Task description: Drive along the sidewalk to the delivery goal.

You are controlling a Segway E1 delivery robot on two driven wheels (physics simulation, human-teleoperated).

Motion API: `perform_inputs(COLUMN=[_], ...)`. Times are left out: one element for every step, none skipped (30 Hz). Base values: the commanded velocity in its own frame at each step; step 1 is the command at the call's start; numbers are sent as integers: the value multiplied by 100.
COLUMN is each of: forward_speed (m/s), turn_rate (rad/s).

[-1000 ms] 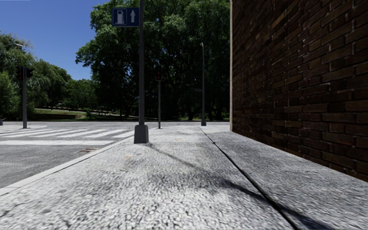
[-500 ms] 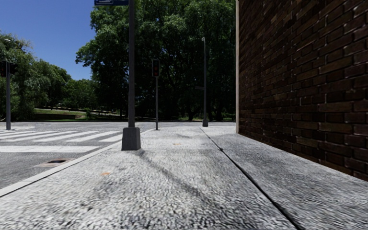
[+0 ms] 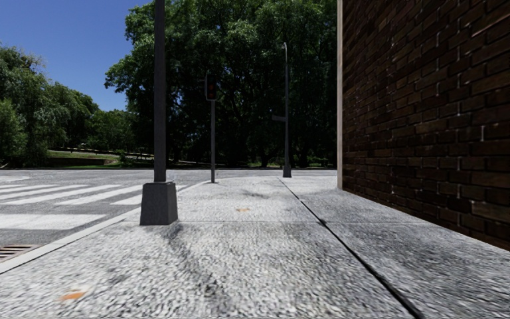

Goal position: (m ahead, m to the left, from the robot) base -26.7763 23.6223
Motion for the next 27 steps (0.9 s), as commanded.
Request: perform_inputs(forward_speed=[200, 200, 200, 200, 200, 200, 200, 200, 200, 200, 200, 200, 200, 200, 200, 200, 200, 200, 200, 200, 200, 200, 200, 200, 200, 200, 200], turn_rate=[0, 0, 0, 0, 0, 0, 0, 0, 0, 0, 0, 0, 0, 0, 0, 0, 0, 0, 0, 0, 0, 0, 0, 0, 0, 0, 0])
